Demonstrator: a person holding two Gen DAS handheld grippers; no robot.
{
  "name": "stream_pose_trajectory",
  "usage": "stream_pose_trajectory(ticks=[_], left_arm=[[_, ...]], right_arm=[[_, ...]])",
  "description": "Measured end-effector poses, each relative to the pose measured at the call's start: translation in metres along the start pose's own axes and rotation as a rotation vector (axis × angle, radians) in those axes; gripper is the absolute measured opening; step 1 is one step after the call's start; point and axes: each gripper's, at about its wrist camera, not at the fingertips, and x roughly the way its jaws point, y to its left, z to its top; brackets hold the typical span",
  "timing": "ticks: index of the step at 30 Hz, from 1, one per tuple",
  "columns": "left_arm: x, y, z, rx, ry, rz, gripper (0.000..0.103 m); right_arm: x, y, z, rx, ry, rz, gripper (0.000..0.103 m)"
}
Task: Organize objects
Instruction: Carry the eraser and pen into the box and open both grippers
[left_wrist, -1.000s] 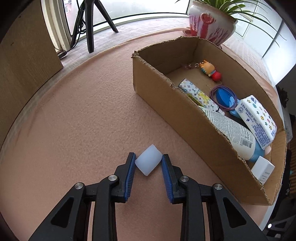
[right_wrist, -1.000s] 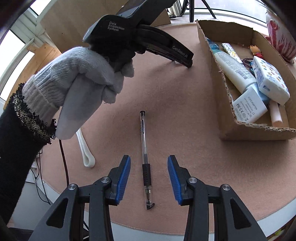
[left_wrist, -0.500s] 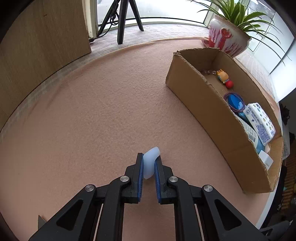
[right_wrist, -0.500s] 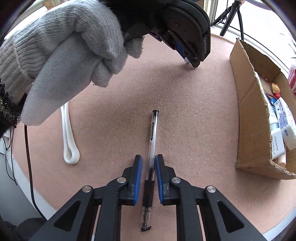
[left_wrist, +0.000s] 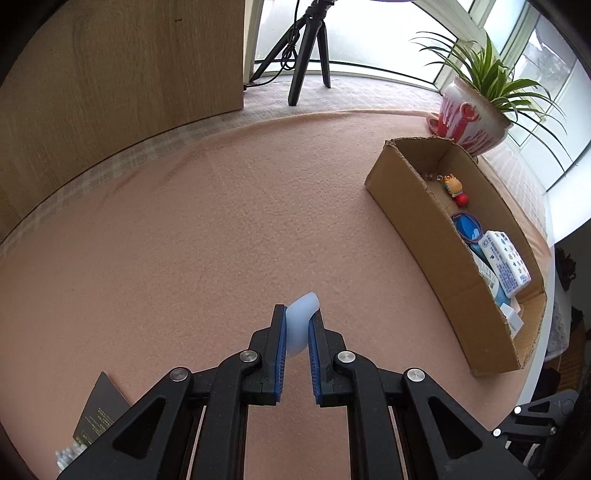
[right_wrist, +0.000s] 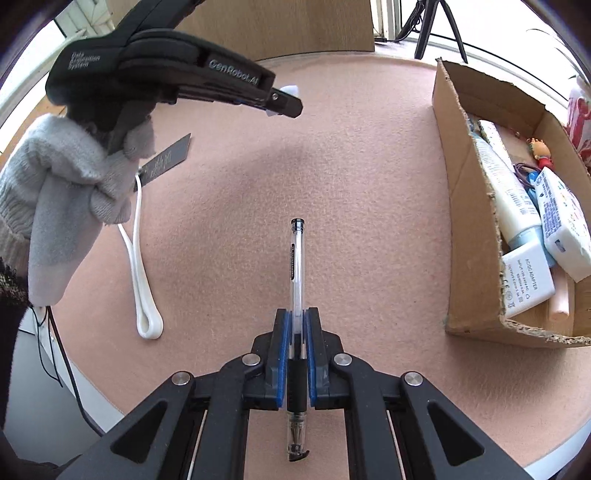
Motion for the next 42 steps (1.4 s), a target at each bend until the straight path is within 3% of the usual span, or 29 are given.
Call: stream_pose_trajectory(ticks=[7,17,24,32,35,37,38,40,42], left_arm=[[-0.020,-0.026,0.008,-0.002,-0.049,-0.027,0.011],[-0.024,-0.090,0.042,0.025,-0.106,-0.062,0.012],[-0.009,-0.133,0.064,0.051,-0.119,-0.062,0.012],[0.001,-0.157,0.076,0.069,-0.132,-0.053,0.013],[0.001,-0.162,0.076,0.071,-0.142,-0.050,0.020],[-0.002,-0.163,0.076,0.066,-0.155,-0.039,0.038],[-0.004,-0.163,0.076,0.066,-0.165,-0.036,0.048],[-0.007,-0.163,0.076,0.062,-0.173,-0.041,0.048],[-0.011,-0.159,0.075,0.046,-0.180,-0.038,0.048]], right_arm=[[-0.042,-0.021,0.029,0.024,-0.076,-0.020,0.008],[-0.077,-0.087,0.054,0.071,-0.163,-0.076,0.008],[-0.078,-0.127,0.064,0.100,-0.170,-0.105,0.008],[-0.075,-0.149,0.071,0.100,-0.175,-0.111,0.008],[-0.077,-0.152,0.071,0.096,-0.181,-0.110,0.008],[-0.078,-0.155,0.071,0.103,-0.189,-0.115,0.009],[-0.077,-0.156,0.071,0.104,-0.183,-0.114,0.018],[-0.079,-0.157,0.070,0.109,-0.194,-0.115,0.032],[-0.081,-0.157,0.069,0.109,-0.197,-0.121,0.032]])
